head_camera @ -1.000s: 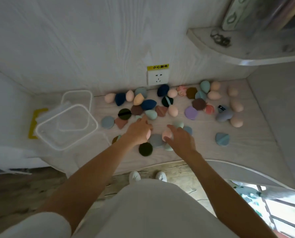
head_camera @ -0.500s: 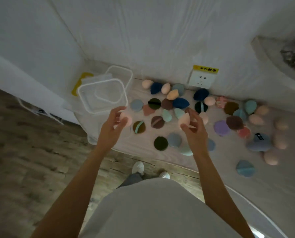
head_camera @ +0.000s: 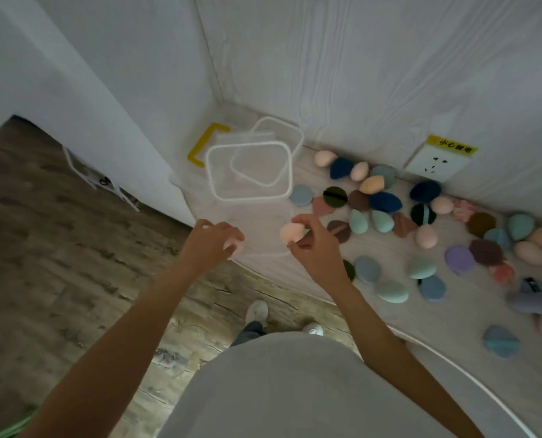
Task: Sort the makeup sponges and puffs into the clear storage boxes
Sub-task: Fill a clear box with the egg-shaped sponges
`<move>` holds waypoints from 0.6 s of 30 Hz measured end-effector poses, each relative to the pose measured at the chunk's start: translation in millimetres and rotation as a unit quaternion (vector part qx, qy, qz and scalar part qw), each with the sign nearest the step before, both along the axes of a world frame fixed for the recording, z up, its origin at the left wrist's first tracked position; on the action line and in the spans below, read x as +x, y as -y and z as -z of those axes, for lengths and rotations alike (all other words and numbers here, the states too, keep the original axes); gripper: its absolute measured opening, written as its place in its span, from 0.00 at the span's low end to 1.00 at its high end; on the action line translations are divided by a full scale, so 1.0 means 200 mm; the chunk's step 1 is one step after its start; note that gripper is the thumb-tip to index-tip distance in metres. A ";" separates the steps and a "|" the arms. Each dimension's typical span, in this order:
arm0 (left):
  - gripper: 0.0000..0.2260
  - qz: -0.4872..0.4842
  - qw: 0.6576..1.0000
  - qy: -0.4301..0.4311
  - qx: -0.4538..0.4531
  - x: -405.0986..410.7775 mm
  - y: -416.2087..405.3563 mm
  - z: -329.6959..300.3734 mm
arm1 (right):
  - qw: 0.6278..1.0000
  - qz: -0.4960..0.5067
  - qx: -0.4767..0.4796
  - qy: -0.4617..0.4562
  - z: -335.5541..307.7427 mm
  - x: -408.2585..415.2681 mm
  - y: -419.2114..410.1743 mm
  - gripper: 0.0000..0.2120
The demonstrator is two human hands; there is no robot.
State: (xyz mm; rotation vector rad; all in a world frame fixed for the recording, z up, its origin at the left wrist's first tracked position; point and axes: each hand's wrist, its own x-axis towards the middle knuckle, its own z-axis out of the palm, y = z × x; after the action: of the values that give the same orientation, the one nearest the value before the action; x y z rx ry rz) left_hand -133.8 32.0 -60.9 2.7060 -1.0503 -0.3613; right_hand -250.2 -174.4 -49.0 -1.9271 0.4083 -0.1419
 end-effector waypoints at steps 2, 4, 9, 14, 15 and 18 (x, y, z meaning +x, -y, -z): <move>0.07 0.032 0.999 0.017 -0.003 0.03 -0.03 0.02 | 0.999 -0.032 -0.027 0.009 0.03 0.04 -0.05 0.15; 0.08 0.092 0.995 0.045 -0.006 0.05 -0.07 0.04 | 0.998 -0.042 -0.053 0.003 0.06 0.07 -0.09 0.13; 0.19 0.212 0.973 0.092 -0.026 0.11 -0.15 0.05 | 0.989 -0.015 -0.145 -0.011 0.10 0.11 -0.14 0.11; 0.19 0.227 0.970 0.085 -0.031 0.13 -0.16 0.06 | 0.981 -0.011 -0.187 -0.055 0.07 0.17 -0.19 0.10; 0.19 0.224 0.970 0.084 -0.031 0.13 -0.16 0.06 | 0.978 -0.023 -0.201 -0.058 0.06 0.18 -0.22 0.10; 0.16 0.219 0.972 0.071 -0.042 0.12 -0.15 0.07 | 0.964 -0.072 -0.243 -0.076 0.05 0.23 -0.30 0.09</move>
State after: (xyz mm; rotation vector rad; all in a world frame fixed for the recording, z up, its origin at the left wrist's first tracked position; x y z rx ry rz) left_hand -108.9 62.4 -75.0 2.4360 -1.6686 -0.1875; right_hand -203.2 -114.3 -58.5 -2.4550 0.3545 0.0044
